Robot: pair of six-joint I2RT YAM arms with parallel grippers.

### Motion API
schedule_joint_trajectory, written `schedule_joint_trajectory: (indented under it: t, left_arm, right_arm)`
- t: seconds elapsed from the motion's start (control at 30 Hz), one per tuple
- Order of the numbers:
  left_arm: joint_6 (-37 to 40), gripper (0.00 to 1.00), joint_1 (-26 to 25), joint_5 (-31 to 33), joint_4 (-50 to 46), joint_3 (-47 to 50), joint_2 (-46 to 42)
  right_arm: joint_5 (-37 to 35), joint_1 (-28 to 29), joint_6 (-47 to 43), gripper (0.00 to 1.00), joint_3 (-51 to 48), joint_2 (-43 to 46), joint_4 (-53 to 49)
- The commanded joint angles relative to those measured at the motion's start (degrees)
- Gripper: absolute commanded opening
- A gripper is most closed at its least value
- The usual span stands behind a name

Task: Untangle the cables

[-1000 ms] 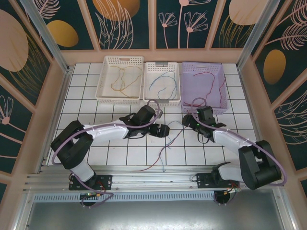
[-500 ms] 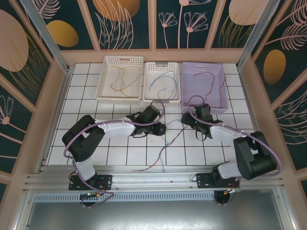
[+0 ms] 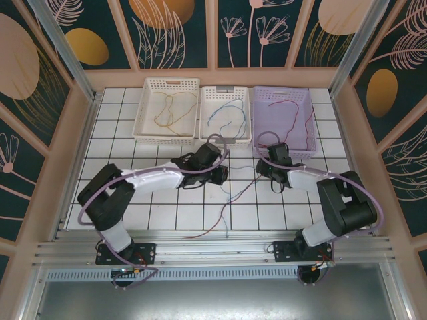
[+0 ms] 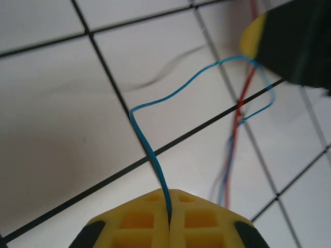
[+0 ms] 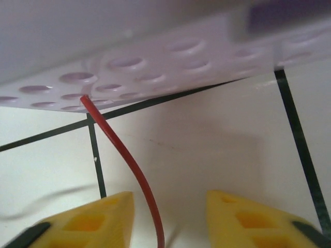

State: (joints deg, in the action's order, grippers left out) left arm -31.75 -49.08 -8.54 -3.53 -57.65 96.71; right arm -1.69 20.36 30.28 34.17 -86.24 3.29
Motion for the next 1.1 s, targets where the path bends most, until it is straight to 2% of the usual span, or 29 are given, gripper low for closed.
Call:
schedule_joint_trajectory:
  t: [0.0, 0.17, 0.23, 0.5, 0.67, 0.8, 0.9, 1.07]
  left_arm:
    - [-0.1, 0.0, 0.0, -1.0, 0.1, 0.2, -5.0]
    - [0.1, 0.0, -0.1, -1.4, -0.5, 0.3, -7.0]
    - [0.3, 0.0, -0.1, -1.2, -1.5, 0.2, -8.4]
    - [2.7, 0.0, 0.0, 6.2, -10.5, -5.1, -20.4]
    - [5.9, 0.0, 0.2, 12.1, -16.7, -16.3, -25.1]
    - [9.1, 0.0, 0.4, 14.9, -20.0, -27.5, -23.7]
    - [11.9, 0.0, 1.1, 15.6, -22.6, -37.4, -19.3]
    - [15.0, 0.0, 3.6, 13.6, -27.1, -56.4, -10.4]
  right_arm:
    - [0.3, 0.5, -0.6, 0.29, 1.8, -1.9, 2.6]
    - [-0.4, 0.6, -0.7, 0.11, 2.2, -3.5, 2.9]
    - [-0.9, 0.7, -0.8, 0.0, 1.8, -3.1, 3.0]
    - [-1.8, 0.7, -0.3, 0.0, -0.6, -0.6, 3.4]
    - [-2.5, 0.7, 0.2, 0.0, -2.8, 2.7, 3.3]
    - [-3.8, 0.6, 0.3, 0.0, -4.3, 5.4, 2.4]
    - [-4.5, 0.6, 0.4, 0.0, -5.2, 7.1, 1.9]
    - [-4.8, 0.6, 0.5, 0.0, -6.4, 8.3, 1.4]
